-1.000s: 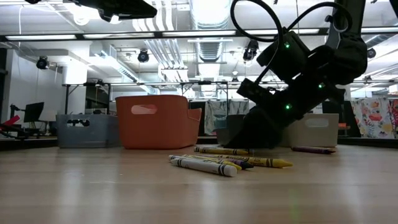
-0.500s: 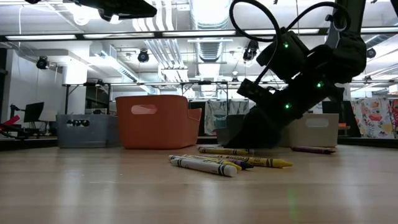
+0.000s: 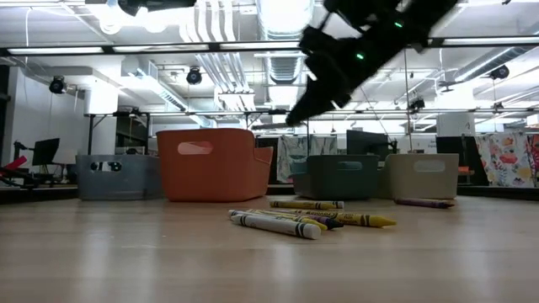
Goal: Sort crayons
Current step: Put the white crayon into the orange bin
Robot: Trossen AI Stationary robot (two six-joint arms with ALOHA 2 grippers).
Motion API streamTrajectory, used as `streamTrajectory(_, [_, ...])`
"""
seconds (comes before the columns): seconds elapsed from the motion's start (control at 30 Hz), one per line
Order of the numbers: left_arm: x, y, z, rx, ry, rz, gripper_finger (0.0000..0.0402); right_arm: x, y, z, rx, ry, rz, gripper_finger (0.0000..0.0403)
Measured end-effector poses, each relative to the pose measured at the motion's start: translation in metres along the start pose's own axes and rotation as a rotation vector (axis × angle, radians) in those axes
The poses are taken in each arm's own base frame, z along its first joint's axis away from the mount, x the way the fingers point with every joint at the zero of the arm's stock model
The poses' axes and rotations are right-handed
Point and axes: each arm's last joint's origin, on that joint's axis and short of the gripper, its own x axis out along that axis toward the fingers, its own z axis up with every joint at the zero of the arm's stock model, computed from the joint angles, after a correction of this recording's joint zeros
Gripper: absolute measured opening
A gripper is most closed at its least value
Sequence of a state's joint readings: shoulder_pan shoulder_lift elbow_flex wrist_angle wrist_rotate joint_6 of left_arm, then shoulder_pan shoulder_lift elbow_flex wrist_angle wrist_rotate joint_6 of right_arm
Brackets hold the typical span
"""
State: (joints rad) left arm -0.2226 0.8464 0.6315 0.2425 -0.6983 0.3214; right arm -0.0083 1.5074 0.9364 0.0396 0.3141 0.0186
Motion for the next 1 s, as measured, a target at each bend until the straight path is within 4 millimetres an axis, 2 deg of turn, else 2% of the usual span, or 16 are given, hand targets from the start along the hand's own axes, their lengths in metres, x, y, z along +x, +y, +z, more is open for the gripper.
streamTrajectory(0.17, [-0.006, 0.005, 0.0, 0.005, 0.004, -0.002, 0.0107, 0.006, -0.028, 0.048, -0.009, 0.033, -0.064, 0.0011])
streamTrajectory(0.4, [-0.014, 0.013, 0.0, -0.032, 0.008, -0.003, 0.0107, 0.042, -0.075, 0.09, -0.036, 0.107, -0.104, 0.0012])
streamTrajectory(0.5, [-0.017, 0.016, 0.002, -0.047, -0.001, 0.0, 0.0107, 0.065, -0.093, 0.096, -0.028, 0.138, -0.1, 0.0012])
streamTrajectory(0.7, [-0.023, 0.021, 0.002, -0.056, -0.001, -0.001, 0.0107, 0.108, -0.117, 0.093, -0.001, 0.203, -0.051, 0.0012])
streamTrajectory(1.0, [-0.023, 0.02, 0.0, -0.067, 0.014, -0.007, 0.0107, 0.157, -0.127, 0.089, -0.05, 0.279, -0.031, 0.0012])
